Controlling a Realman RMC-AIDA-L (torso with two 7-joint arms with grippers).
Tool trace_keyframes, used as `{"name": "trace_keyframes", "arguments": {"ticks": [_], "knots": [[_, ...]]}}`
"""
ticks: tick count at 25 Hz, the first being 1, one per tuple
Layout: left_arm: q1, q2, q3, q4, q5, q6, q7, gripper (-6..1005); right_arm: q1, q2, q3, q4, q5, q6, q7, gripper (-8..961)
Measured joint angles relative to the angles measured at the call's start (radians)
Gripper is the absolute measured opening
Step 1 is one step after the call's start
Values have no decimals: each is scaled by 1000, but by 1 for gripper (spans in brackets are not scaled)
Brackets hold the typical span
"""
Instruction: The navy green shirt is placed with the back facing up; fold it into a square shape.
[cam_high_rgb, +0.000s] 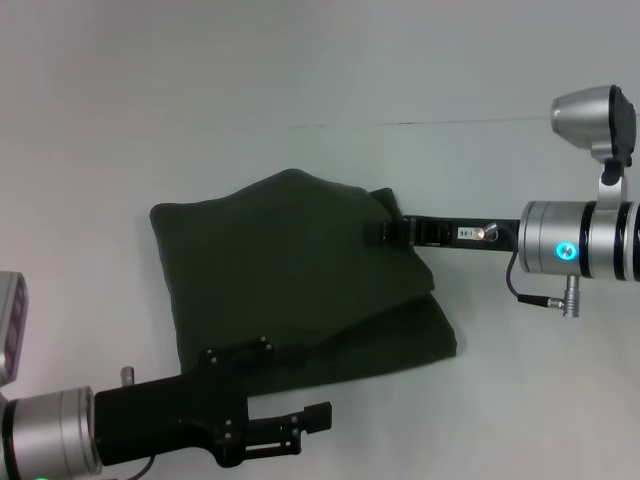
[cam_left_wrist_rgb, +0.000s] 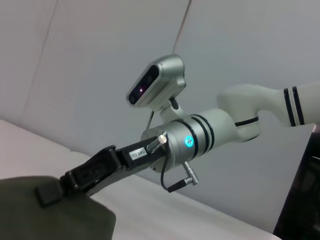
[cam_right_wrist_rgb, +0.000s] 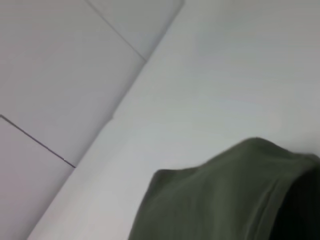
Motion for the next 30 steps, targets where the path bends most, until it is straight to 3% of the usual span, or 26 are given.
{"name": "trace_keyframes", "arguments": {"ticks": [18,30], "knots": [[-4,1,1,2,0,-23,-37,813,-51,-3,2,-57,51,-77,-37,41],[-8,2,-6,8,-6,-50,-60,811,-105,-1,2,-4,48,42,-42,44]]}}
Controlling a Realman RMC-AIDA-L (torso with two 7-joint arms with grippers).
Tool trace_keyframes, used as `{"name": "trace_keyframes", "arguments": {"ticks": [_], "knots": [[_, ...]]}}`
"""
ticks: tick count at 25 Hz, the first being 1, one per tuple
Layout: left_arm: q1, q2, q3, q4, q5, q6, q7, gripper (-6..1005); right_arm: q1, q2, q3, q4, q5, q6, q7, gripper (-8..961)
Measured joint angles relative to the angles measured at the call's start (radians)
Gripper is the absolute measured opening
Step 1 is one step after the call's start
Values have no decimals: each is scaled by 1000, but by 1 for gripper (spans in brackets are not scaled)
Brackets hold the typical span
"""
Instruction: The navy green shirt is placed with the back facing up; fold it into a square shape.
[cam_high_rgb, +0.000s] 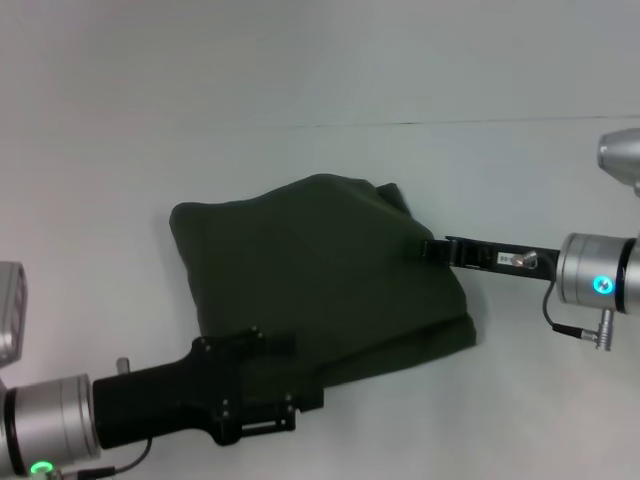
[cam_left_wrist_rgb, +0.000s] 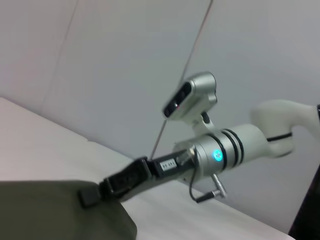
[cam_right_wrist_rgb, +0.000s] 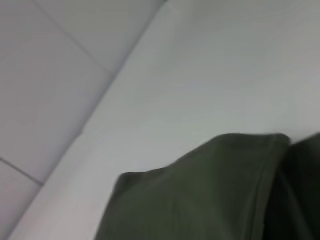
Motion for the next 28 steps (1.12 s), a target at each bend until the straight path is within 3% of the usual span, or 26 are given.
{"name": "trace_keyframes", "arguments": {"ticks": [7,9,15,20,28], "knots": [[-20,1,-65,25,-7,-23,-58,813,-21,-11,7,-12,3,37,-23,45],[-25,1,-103,25,-8,-37,-60,813,-22,-14,8,-19,3,55,-22,261],[-50,1,-224,25,-31,-108,-106,812,-44,-15,89,-97,7,40,-14,505],[-80,10,-240,24,-59,-230,-248,812,-81,-22,143,-150,62,-109,-30,721],[-122,21,-237,18,-78,-464,-531,811,-123,-49,161,-187,105,-221,0,852]]}}
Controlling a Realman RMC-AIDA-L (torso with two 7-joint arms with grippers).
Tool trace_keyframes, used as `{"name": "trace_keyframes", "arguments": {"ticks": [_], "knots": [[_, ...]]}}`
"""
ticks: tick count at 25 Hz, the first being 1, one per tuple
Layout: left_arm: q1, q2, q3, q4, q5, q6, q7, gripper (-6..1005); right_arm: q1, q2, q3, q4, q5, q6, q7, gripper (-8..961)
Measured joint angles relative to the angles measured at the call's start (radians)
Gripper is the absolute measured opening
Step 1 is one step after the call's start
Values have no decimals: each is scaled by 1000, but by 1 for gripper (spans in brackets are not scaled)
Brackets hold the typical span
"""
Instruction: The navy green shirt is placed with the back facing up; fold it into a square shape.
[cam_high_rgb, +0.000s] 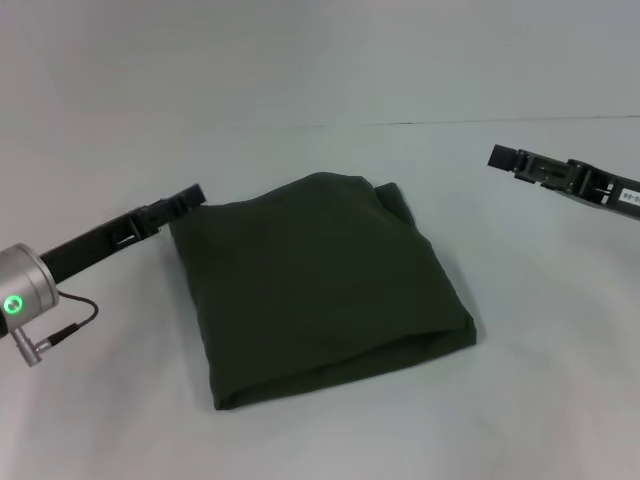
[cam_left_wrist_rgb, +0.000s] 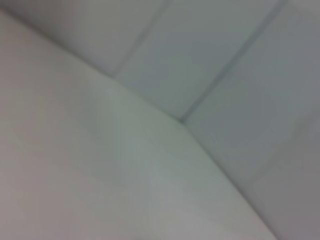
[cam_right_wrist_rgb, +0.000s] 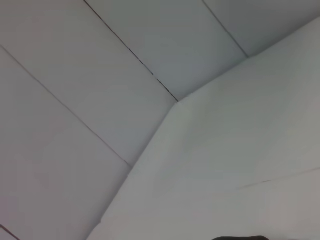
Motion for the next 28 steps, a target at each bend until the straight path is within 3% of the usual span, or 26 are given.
{"name": "trace_keyframes", "arguments": {"ticks": [7,17,28], "knots": [[-18,1,19,-6,6,-143,-150,812,2,-11,-3,0,-5,4,13,906],[-38,-1,100,-29,8,-271,-150,813,25,-17,-3,-1,-6,6,19,907],[-58,-7,150,-42,8,-312,-147,812,28,-17,-1,-2,-7,6,20,906]]}}
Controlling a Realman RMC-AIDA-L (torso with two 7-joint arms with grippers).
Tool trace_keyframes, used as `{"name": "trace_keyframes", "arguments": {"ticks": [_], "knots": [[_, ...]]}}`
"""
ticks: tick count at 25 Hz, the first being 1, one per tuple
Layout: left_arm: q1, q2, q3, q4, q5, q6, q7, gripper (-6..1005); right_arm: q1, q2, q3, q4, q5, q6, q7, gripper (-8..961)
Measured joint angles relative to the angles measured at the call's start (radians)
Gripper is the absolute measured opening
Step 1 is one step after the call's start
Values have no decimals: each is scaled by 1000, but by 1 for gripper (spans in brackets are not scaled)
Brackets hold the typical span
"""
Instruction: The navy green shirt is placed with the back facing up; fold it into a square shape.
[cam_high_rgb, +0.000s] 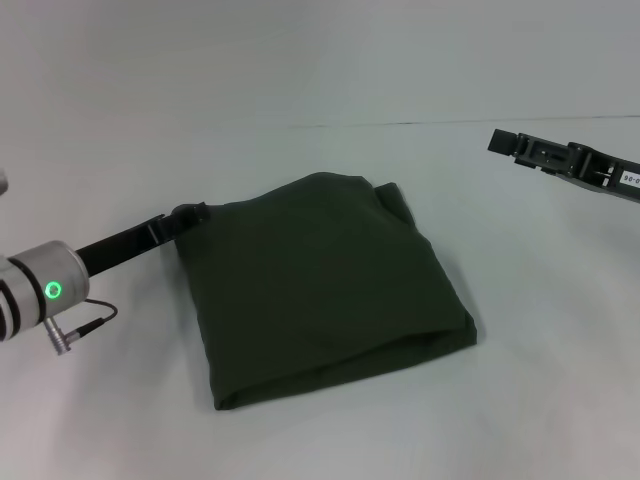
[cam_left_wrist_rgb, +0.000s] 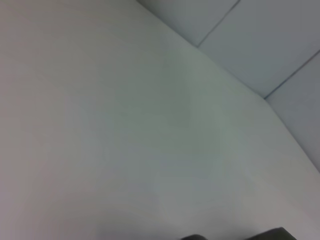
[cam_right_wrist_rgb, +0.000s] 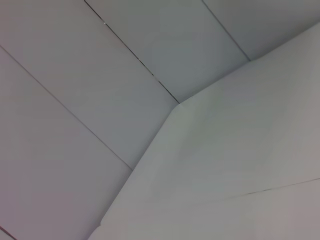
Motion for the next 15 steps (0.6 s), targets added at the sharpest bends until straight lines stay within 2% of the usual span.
{"name": "trace_keyframes", "arguments": {"ticks": [15], "knots": [[-17,0,49,-1,-1,2,0,812,-3,0,-2,0,0,11,0,906]]}}
